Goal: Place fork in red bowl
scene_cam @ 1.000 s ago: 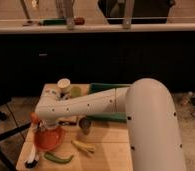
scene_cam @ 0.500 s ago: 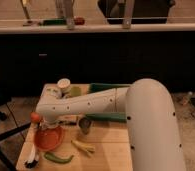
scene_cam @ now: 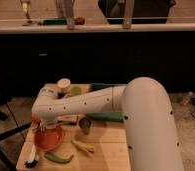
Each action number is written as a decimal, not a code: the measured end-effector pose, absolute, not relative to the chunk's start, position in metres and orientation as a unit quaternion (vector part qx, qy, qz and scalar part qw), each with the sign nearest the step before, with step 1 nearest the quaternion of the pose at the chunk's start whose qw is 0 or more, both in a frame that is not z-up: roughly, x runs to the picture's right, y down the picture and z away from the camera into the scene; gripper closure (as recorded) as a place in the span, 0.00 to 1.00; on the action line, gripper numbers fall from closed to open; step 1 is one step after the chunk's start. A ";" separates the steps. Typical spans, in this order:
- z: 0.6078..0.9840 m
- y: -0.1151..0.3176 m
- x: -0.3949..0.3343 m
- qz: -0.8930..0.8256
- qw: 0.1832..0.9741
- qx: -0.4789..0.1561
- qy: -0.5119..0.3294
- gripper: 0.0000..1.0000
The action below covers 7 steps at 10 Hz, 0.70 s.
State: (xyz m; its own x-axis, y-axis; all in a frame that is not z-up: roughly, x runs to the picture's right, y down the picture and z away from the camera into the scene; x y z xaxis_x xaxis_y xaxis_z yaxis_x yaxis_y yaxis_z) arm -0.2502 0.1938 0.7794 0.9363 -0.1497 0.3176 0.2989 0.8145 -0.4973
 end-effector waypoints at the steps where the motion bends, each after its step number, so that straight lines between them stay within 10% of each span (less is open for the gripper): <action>1: 0.778 0.194 -0.250 -0.120 0.943 -0.282 -0.131 1.00; 7: 0.763 0.202 -0.254 -0.134 0.935 -0.297 -0.138 1.00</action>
